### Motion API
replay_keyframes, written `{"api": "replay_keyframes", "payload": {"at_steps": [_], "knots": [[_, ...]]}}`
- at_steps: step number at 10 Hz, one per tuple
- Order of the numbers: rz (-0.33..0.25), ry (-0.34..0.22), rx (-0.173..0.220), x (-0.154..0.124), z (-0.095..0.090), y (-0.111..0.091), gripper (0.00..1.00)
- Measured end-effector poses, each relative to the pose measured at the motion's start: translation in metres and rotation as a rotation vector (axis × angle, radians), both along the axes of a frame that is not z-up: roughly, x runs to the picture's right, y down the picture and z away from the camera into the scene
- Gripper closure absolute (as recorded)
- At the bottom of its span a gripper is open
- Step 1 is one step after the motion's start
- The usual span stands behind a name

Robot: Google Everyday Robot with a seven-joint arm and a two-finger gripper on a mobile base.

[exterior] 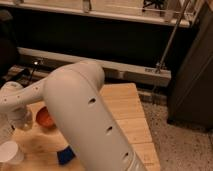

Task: Push the ceramic bowl across the table

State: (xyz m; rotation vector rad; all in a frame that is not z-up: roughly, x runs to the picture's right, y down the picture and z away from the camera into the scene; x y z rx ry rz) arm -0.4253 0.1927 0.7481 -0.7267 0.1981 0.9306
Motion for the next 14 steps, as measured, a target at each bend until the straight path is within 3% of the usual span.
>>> {"api": "replay_keyframes", "payload": {"at_steps": [2,4,7,11,14], "knots": [[0.011,-0.037,0.011,-0.029,0.001,-0.013,1.00],[0.035,-0.042,0.002,-0.040,0.013,-0.023,1.00],[0.070,0.000,-0.023,-0.036,0.049,-0.029,1.00],[0.097,0.118,-0.060,0.006,0.102,-0.032,1.00],[0.120,0.216,-0.058,0.067,0.119,-0.047,1.00]]}}
